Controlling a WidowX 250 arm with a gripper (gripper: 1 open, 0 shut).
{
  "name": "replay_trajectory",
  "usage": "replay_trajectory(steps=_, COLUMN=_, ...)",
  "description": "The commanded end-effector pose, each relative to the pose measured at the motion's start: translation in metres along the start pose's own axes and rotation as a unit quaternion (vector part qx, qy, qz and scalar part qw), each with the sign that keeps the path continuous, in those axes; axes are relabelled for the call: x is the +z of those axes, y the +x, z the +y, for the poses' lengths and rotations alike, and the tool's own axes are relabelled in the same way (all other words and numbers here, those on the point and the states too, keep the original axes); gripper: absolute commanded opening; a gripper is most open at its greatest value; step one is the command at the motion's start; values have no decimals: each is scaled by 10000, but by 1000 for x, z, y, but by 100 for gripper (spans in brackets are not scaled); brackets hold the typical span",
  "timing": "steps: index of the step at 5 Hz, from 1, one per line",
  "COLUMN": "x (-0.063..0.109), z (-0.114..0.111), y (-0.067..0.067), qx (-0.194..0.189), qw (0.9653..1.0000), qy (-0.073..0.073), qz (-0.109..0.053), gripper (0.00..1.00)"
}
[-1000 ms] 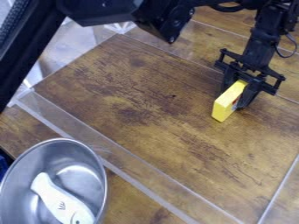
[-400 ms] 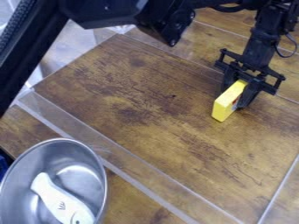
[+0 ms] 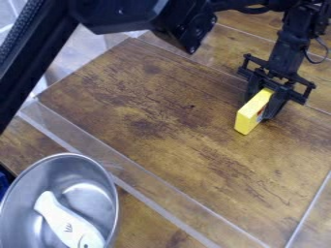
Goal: Move the yellow butter to the left side of the table
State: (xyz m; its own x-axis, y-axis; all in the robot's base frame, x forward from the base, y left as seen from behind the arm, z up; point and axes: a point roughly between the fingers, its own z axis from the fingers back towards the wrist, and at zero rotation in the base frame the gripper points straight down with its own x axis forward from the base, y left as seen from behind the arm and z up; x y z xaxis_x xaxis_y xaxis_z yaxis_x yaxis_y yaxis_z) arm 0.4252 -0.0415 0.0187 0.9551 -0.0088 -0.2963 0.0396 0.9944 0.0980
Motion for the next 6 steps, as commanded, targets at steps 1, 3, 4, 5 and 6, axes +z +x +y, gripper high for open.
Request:
replay_trajectory(steps=1, x=-4, z=23, y=1, qx=228, qw=9997, qy=21, qz=87, gripper=0)
replay_trajectory(steps=3, x=-1, z=23, y=-4, qx=114, qw=9999, qy=-78, qz=28, gripper=0)
replay_trajectory(steps=4, x=2, z=23, y=-6, qx=54, qw=9999, qy=-135, qz=-12, gripper=0)
replay_trajectory(steps=5, x=6, z=24, y=-9, qx=1, qw=9998, qy=-182, qz=-53, gripper=0)
replay_trajectory(steps=6, x=9, z=25, y=-11, qx=-31, qw=9997, qy=-216, qz=-84, gripper=0)
